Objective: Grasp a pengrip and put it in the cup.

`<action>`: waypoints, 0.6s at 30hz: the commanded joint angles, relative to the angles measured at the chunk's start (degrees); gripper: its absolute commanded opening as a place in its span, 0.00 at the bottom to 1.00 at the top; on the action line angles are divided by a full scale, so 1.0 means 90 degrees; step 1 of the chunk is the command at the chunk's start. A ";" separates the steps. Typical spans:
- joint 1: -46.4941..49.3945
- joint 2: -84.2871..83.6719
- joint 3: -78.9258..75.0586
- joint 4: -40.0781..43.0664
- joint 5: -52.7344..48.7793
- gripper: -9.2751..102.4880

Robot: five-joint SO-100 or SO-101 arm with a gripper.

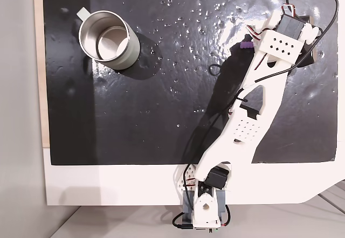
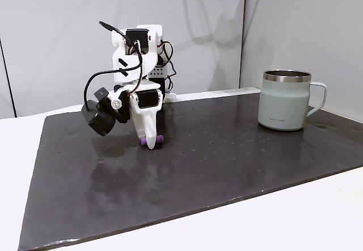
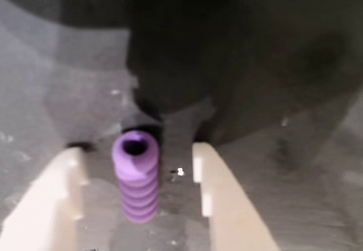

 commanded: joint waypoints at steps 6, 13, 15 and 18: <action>-0.0127 0.0000 -0.0430 0.0098 -0.0029 0.12; -0.0117 0.0713 0.0059 0.0127 0.0000 0.08; -0.0098 0.1328 0.0508 0.0127 0.0000 0.08; -0.0059 0.2422 0.1201 0.0127 -0.0010 0.08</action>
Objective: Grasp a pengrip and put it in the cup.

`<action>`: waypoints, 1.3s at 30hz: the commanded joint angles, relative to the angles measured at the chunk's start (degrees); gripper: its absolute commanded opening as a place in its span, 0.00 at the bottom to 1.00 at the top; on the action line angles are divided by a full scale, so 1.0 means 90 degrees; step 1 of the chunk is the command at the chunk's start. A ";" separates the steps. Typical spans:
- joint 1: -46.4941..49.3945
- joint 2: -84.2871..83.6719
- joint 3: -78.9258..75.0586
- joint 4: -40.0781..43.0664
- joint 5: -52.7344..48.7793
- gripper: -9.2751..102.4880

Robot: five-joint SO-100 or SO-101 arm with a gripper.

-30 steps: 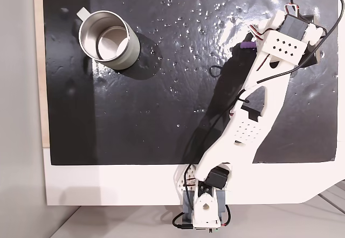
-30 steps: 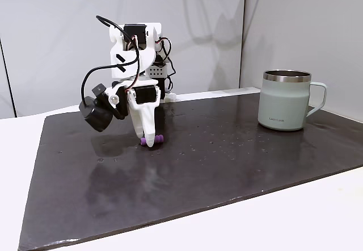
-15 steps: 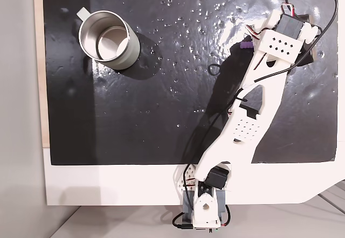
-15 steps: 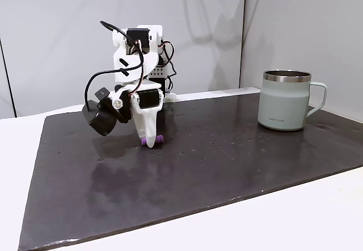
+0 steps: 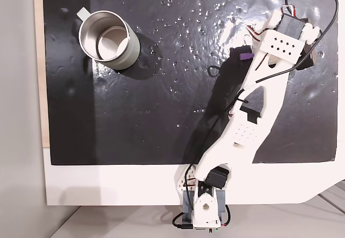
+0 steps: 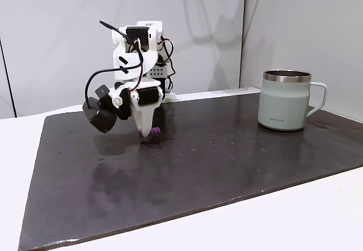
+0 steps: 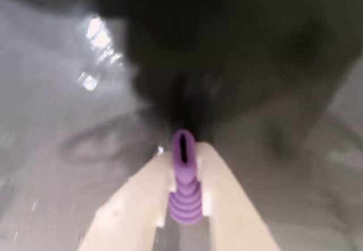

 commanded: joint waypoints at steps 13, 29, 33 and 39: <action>0.0068 0.6035 0.2266 0.0107 -0.0078 0.08; -0.2930 0.5996 0.1611 0.0088 0.2393 0.08; -0.3643 0.5576 0.1074 0.0088 0.2900 0.08; -0.4551 0.5010 0.0645 0.0068 0.3252 0.08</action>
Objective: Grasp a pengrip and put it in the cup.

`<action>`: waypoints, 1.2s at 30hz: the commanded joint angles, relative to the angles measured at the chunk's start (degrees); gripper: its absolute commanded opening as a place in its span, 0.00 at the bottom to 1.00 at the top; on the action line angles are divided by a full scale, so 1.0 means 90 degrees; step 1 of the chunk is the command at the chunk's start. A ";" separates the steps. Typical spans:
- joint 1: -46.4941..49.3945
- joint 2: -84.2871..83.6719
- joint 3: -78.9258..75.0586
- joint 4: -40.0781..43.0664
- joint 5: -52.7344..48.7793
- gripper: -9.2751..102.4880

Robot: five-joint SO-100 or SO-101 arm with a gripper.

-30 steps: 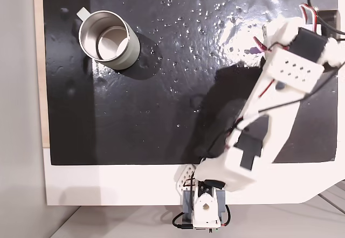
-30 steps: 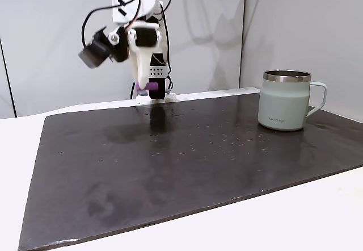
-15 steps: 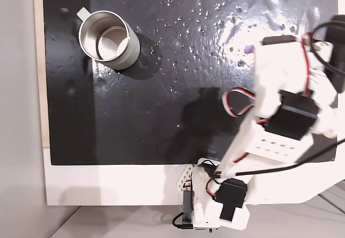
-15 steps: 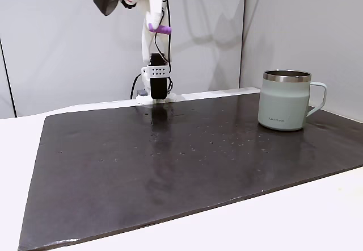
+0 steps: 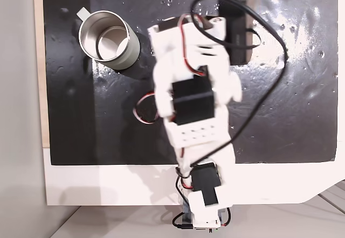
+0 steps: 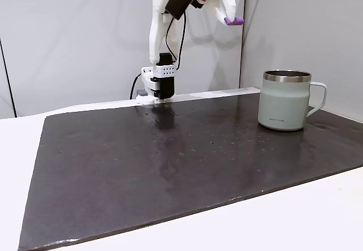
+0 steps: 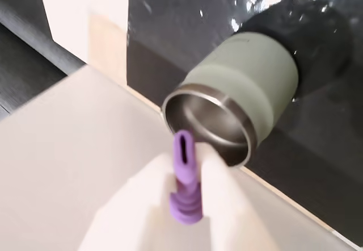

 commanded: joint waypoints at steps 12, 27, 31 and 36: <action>-0.1475 -0.2021 -0.2227 -0.0303 0.0176 0.08; -0.1797 -0.2959 -0.3066 -0.0361 0.0117 0.15; -0.1797 -0.2842 -0.3066 -0.0166 0.0068 0.35; -0.1797 -0.2793 -0.3066 -0.0068 0.0029 0.36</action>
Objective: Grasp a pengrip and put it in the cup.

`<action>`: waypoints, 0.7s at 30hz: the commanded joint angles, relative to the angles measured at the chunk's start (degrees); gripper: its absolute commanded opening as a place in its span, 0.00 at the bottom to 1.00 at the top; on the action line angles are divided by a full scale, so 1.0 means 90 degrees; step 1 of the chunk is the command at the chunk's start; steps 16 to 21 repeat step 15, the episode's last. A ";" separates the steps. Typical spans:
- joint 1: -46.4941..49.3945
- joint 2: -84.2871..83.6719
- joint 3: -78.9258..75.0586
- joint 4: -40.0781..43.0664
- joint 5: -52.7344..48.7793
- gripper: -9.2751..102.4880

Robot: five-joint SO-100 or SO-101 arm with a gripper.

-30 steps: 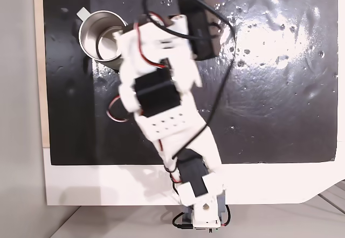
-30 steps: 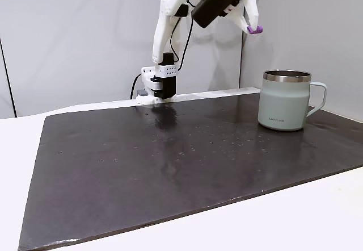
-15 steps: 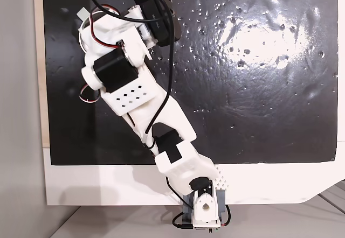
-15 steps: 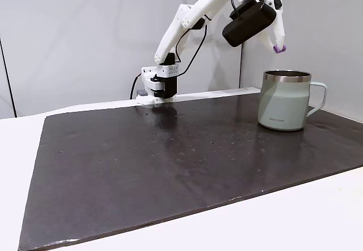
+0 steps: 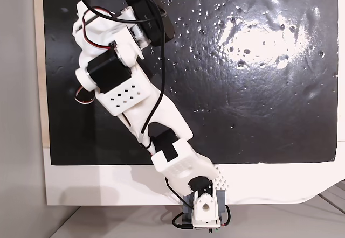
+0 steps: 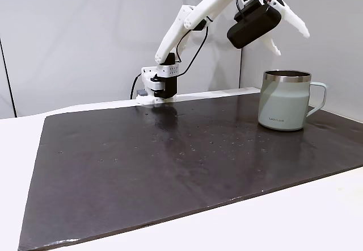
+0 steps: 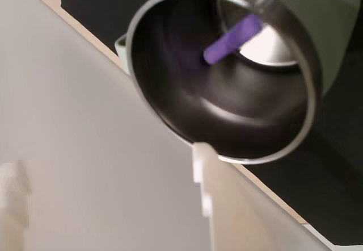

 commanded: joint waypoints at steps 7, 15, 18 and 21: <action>-0.0088 0.0410 -0.0410 0.0068 -0.0127 0.36; -0.0088 0.0439 -0.0342 0.0078 -0.0156 0.36; -0.0088 0.0439 -0.0342 0.0078 -0.0156 0.36; -0.0088 0.0439 -0.0342 0.0078 -0.0156 0.36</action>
